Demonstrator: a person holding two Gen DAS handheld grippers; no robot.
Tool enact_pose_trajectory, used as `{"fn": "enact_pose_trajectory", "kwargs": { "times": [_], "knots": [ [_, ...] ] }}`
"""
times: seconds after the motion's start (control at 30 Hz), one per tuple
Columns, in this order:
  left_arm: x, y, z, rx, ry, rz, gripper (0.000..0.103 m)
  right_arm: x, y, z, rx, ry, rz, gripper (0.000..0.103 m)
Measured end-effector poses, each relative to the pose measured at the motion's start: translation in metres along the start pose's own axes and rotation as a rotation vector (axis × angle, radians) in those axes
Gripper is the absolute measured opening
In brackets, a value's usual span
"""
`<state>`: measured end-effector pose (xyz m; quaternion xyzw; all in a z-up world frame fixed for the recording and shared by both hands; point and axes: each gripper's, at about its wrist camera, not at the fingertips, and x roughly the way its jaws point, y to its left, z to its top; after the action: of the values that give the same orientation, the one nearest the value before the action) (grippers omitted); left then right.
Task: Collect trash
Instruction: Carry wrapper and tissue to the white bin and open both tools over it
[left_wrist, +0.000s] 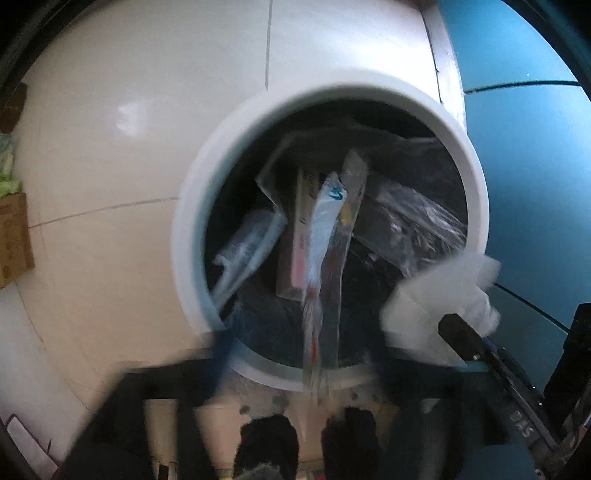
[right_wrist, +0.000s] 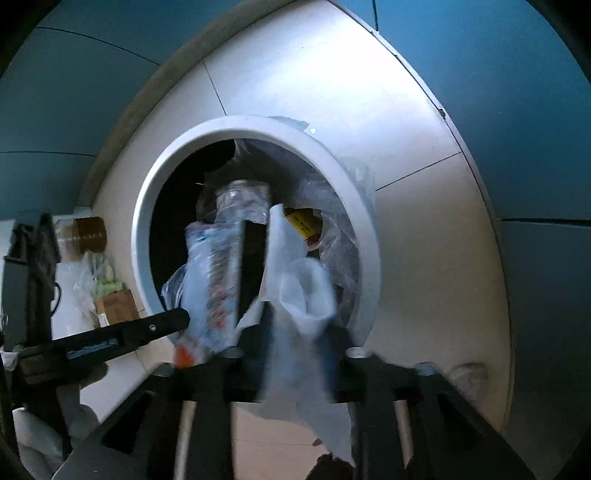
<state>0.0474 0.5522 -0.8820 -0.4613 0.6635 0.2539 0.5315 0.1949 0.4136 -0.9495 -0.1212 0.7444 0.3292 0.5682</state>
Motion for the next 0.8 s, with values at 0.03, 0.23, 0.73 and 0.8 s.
{"fn": "enact_pose_trajectory", "kwargs": {
  "times": [0.03,0.23,0.73,0.8],
  "knots": [
    [-0.005,0.000,-0.002,0.001,-0.017,0.011,0.094,-0.002,0.004,0.002,-0.004,-0.005,0.003,0.060],
    [-0.034,0.008,-0.017,0.028,-0.109,0.130,0.096,-0.028,0.017,0.004,-0.073,-0.063,-0.086,0.076],
    [-0.132,-0.012,-0.098,0.010,-0.305,0.259,0.097,-0.137,0.057,-0.037,-0.229,-0.164,-0.269,0.103],
    [-0.157,-0.016,-0.115,0.006,-0.325,0.263,0.097,-0.162,0.061,-0.045,-0.241,-0.175,-0.272,0.103]
  ]
}}
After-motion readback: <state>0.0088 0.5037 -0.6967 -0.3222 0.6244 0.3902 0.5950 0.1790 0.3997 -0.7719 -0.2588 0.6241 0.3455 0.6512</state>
